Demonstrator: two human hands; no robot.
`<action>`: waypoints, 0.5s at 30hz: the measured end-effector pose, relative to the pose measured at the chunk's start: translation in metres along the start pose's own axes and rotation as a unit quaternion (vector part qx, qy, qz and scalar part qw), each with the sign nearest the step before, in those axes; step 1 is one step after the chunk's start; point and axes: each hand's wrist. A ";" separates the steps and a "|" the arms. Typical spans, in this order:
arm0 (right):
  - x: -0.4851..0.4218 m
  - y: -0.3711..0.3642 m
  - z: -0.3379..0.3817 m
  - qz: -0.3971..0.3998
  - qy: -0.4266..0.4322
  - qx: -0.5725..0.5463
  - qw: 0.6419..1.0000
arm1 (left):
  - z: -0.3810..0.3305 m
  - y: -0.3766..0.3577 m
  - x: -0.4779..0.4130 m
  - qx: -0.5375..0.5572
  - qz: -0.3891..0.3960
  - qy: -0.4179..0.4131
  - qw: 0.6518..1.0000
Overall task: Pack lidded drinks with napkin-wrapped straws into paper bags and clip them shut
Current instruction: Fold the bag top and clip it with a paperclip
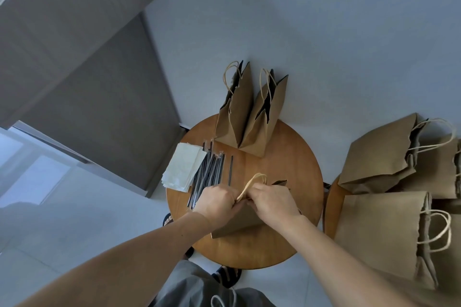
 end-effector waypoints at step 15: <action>0.047 -0.020 -0.070 0.021 -0.243 -0.236 0.941 | 0.054 0.024 0.041 0.030 0.113 0.115 0.986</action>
Point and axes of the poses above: each hand's wrist, its own x-axis away from the middle knuckle, its own y-axis out of the back of the hand, z = x × y, and after that the axes turned 10 degrees about -z, right-handed
